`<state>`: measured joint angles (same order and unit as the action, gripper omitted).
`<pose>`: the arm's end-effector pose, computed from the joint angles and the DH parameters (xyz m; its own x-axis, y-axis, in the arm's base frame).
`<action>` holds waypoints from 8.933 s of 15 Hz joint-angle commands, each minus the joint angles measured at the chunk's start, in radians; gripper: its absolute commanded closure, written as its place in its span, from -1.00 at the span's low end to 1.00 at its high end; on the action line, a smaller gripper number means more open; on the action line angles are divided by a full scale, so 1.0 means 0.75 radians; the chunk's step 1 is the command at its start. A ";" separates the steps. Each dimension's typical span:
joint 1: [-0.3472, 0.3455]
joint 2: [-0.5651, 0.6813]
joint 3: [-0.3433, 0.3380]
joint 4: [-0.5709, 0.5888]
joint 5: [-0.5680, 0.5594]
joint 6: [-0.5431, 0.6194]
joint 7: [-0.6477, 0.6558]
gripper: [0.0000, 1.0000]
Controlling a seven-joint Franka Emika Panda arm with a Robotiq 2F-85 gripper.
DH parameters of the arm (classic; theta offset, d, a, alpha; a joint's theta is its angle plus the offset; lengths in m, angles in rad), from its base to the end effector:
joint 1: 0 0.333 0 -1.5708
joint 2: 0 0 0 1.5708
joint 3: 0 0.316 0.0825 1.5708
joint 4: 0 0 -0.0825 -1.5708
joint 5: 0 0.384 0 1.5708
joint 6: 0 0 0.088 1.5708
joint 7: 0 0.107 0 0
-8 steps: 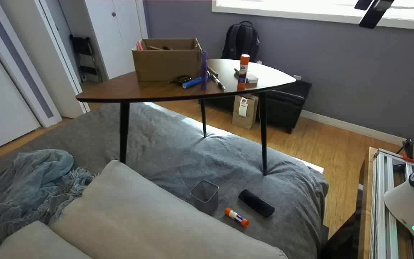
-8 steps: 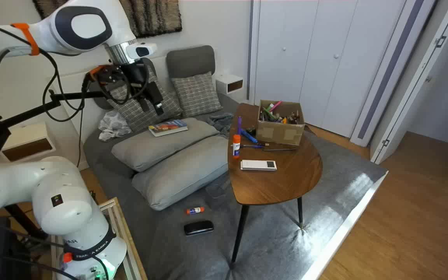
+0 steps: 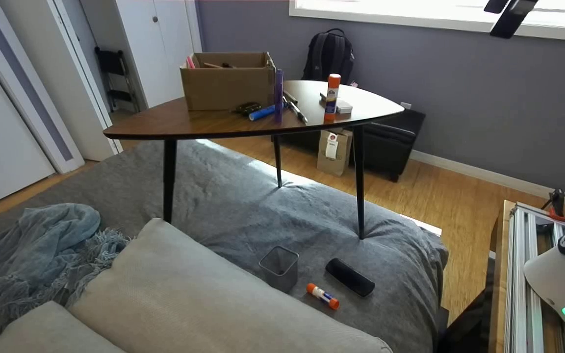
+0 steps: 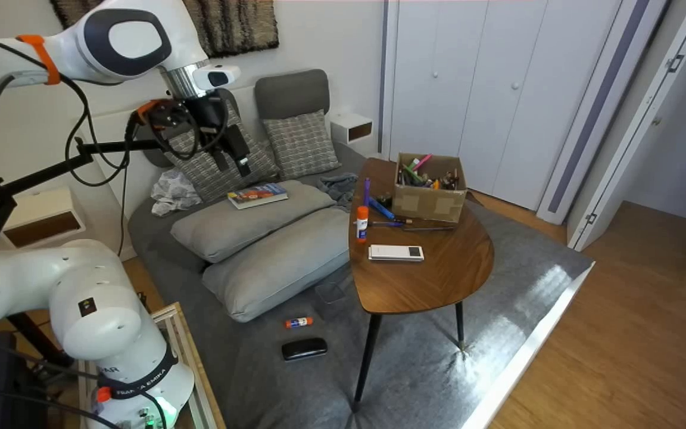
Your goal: Pick up the white remote and put it on the left side of the table
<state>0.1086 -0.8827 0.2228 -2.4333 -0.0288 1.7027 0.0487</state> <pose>0.2773 0.1141 0.5883 0.9630 0.2265 0.1461 0.1970 -0.9614 0.1921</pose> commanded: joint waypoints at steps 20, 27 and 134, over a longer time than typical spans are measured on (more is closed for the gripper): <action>-0.237 0.491 -0.227 0.272 -0.034 0.370 0.174 -1.00; -0.338 0.735 -0.400 0.388 0.039 0.405 0.291 -1.00; -0.303 1.448 -0.487 0.618 0.120 0.759 0.361 -0.96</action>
<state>-0.1092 0.1705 -0.1447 -2.0111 0.0195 2.3003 0.3495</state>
